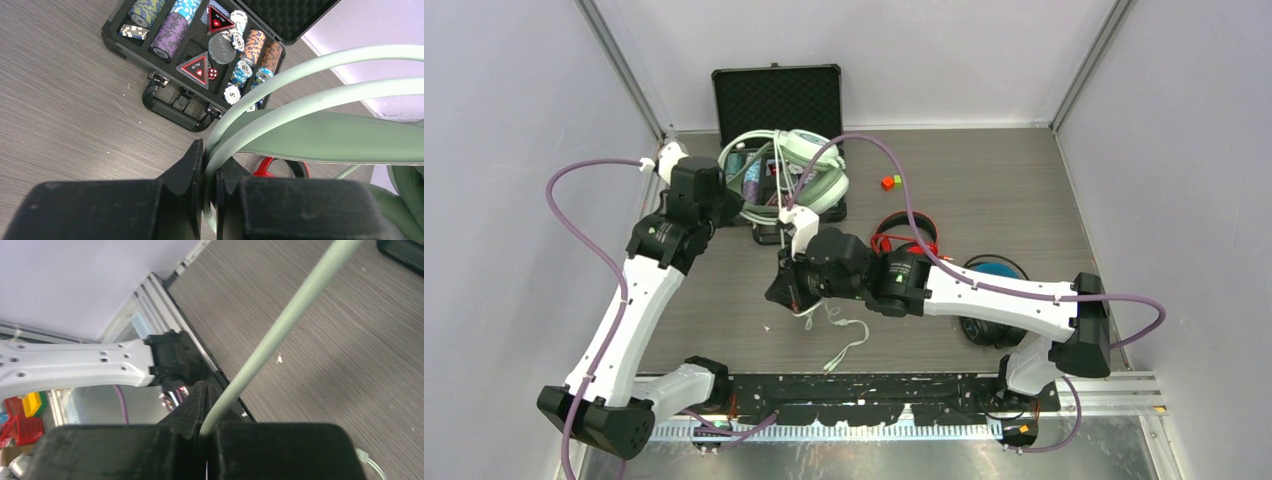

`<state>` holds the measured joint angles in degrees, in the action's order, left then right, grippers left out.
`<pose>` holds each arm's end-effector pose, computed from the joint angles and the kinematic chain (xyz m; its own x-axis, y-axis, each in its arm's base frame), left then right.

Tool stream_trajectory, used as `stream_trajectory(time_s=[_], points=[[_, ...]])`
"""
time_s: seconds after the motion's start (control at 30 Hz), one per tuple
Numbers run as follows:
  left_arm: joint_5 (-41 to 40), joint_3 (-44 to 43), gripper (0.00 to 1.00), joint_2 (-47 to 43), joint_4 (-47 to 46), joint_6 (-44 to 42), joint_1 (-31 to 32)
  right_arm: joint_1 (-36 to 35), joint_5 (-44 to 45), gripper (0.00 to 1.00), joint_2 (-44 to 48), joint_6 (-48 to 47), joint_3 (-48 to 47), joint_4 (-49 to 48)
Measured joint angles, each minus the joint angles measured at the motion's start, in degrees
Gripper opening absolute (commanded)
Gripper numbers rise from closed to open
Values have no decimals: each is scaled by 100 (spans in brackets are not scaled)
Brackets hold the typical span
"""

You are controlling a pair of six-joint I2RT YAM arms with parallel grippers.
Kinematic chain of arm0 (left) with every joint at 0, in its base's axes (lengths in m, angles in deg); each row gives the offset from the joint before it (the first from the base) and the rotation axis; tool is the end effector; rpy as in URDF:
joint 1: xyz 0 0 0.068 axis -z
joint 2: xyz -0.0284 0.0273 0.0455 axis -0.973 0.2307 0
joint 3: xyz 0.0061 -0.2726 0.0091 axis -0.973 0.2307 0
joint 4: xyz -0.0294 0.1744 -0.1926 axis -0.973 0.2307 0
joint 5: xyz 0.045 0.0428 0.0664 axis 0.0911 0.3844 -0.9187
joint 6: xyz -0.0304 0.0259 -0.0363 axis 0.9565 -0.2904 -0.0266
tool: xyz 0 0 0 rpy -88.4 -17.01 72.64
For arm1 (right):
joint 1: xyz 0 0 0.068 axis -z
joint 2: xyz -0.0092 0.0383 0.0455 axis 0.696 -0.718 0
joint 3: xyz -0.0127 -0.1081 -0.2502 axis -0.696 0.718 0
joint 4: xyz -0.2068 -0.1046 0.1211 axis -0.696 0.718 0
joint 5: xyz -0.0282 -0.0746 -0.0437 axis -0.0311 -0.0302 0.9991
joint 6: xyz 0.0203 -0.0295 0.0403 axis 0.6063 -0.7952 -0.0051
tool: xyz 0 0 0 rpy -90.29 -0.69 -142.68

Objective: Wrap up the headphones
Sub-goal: Wrap the headphones cable around the headphones.

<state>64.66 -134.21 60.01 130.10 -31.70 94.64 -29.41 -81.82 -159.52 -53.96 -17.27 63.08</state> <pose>0.2094 -0.0542 0.3930 -0.3104 -0.6712 -0.6731 -0.4084 0.7336 -0.5432 0.1034 0.3465 0.3746 -0.6095 -0.1472 -0.7790 -0.7399 0.4584 0.4924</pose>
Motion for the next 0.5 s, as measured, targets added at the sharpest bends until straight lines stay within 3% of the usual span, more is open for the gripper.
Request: stream_trajectory(time_s=[0.3, 0.5], points=[[452, -463, 0, -146, 232, 146, -247, -17, 361, 26, 590, -2, 1523, -267], [704, -1185, 0, -153, 428, 160, -286, -70, 409, 28, 1099, 26, 2391, -664]])
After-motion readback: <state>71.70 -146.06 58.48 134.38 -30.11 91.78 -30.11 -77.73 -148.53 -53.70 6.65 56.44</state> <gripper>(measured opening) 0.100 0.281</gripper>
